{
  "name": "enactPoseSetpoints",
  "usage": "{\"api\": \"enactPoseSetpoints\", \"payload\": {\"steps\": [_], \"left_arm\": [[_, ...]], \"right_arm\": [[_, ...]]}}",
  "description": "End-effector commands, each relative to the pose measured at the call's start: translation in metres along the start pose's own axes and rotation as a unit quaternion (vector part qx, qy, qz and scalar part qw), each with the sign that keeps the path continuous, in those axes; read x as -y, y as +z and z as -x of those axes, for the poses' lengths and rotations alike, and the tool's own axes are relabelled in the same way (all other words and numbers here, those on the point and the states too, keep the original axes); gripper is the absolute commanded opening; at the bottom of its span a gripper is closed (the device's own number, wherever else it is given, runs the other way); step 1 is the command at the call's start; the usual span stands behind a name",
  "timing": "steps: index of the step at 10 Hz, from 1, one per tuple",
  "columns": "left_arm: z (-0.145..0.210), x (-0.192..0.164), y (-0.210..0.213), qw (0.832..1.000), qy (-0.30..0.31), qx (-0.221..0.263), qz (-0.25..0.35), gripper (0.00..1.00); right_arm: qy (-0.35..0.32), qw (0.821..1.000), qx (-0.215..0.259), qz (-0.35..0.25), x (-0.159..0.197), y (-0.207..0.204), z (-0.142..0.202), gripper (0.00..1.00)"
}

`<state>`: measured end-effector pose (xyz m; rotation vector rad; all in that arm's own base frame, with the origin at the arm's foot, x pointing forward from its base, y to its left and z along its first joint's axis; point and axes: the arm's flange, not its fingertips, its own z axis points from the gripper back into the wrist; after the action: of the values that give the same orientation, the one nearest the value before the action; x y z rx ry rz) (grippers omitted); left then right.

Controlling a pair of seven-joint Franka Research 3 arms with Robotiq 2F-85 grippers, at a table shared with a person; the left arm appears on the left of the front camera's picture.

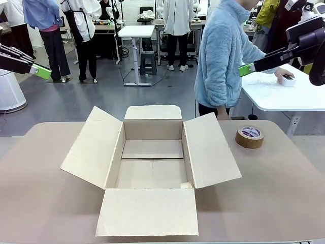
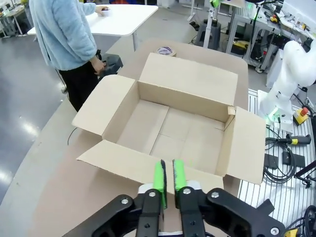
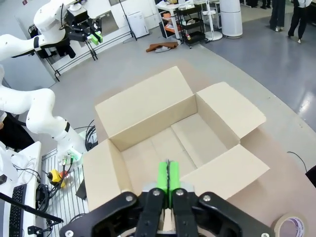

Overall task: Wrap the clocks to prevent damage.
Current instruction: Open the side flaps of the Package Box.

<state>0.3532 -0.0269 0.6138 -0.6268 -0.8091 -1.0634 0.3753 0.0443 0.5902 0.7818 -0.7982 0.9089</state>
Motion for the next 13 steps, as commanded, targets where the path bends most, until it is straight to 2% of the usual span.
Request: {"api": "enactPoseSetpoints", "payload": {"steps": [1,3,4,5,7,8,10,11,13], "left_arm": [[0.002,-0.001,0.001,1.0,0.003,-0.003,0.005,0.0],[0.002,-0.001,0.001,1.0,0.008,-0.002,0.0,0.0],[0.002,0.001,0.002,1.0,0.012,0.003,-0.026,0.0],[0.002,-0.001,0.001,1.0,0.004,-0.002,0.002,0.0],[0.003,-0.002,0.003,1.0,0.005,-0.003,-0.004,0.0],[-0.007,0.005,-0.015,0.999,0.03,-0.024,-0.004,0.0],[-0.024,0.024,-0.058,0.995,0.056,-0.077,-0.019,0.0],[-0.033,0.03,-0.08,0.991,0.077,-0.11,-0.031,0.0],[-0.033,0.042,-0.125,0.972,0.115,-0.193,-0.065,0.0]], "right_arm": [[-0.006,1.0,0.0,-0.009,0.003,-0.003,-0.005,0.0],[-0.009,1.0,-0.001,-0.01,0.003,-0.005,-0.003,0.0],[-0.042,0.999,0.011,0.03,0.003,-0.007,-0.006,0.0],[-0.002,1.0,-0.005,-0.005,0.001,-0.004,0.0,0.0],[-0.002,1.0,-0.005,-0.005,0.001,-0.004,0.0,0.0],[-0.01,1.0,-0.004,0.003,0.002,-0.003,-0.001,0.01],[-0.092,0.992,-0.055,0.06,-0.021,-0.058,-0.014,0.01],[-0.108,0.982,-0.103,0.113,-0.031,-0.083,-0.016,0.01],[-0.152,0.935,-0.224,0.23,-0.039,-0.116,-0.015,0.01]]}}
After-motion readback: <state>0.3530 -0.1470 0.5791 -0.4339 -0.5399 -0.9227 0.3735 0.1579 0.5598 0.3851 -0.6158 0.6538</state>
